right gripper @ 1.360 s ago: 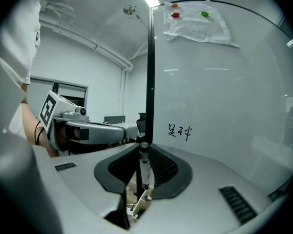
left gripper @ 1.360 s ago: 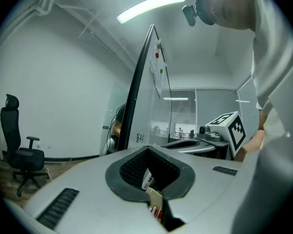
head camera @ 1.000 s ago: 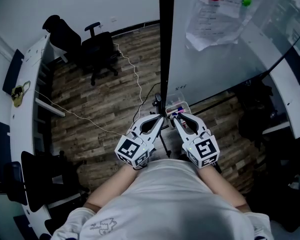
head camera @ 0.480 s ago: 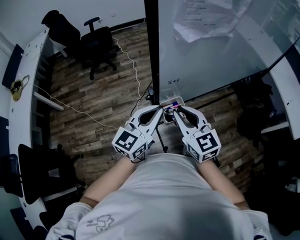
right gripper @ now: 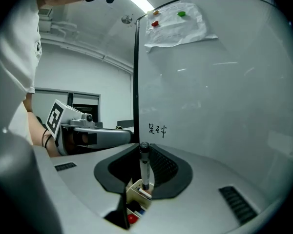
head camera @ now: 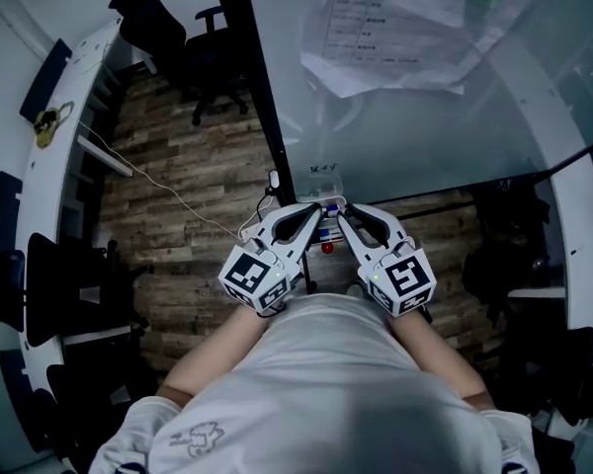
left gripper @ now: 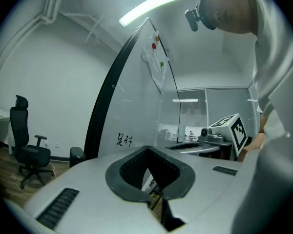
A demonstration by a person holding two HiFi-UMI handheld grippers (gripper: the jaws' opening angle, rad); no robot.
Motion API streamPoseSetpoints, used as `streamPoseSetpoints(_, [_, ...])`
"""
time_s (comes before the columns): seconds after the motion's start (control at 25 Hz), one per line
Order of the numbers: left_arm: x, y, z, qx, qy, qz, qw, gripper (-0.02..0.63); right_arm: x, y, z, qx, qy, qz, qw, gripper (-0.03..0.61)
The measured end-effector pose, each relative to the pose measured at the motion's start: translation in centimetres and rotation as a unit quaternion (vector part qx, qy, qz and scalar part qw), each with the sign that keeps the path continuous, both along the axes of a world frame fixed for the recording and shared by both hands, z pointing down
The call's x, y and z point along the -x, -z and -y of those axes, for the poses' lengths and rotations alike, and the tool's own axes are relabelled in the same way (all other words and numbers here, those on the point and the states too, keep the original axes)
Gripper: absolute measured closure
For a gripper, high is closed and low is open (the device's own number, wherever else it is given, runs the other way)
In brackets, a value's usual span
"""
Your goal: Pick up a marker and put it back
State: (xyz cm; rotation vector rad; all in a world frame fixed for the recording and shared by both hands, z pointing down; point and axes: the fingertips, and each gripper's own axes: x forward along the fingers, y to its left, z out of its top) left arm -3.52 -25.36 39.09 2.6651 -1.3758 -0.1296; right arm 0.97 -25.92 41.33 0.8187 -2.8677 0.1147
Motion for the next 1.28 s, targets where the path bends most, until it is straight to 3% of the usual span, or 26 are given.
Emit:
streamPoseSetpoints(0.36, [-1.8, -1.7, 0.5, 0.018, 0.113, -0.007, 0.9934, 0.611, -2.6, -1.7, 1.3, 0.021, 0.104, -0.004, 0.994, 0.506])
streamPoseSetpoints(0.52, [-2.3, -2.1, -0.4, 0.019, 0.149, -0.014, 0.9885, 0.609, -3.3, -2.6, 1.5, 0.034, 0.127, 0.001, 0.991, 0.506])
streamPoseSetpoints(0.64, [-2.2, -2.5, -0.9, 0.026, 0.171, 0.002, 0.9850, 0.609, -3.2, -2.9, 1.4, 0.043, 0.144, 0.001, 0.989, 0.506])
streamPoseSetpoints(1.28, [-0.9, -5.6, 0.1, 0.055, 0.194, -0.008, 0.9795, 0.609, -1.7, -7.2, 2.1, 0.080, 0.149, -0.024, 0.985, 0.506])
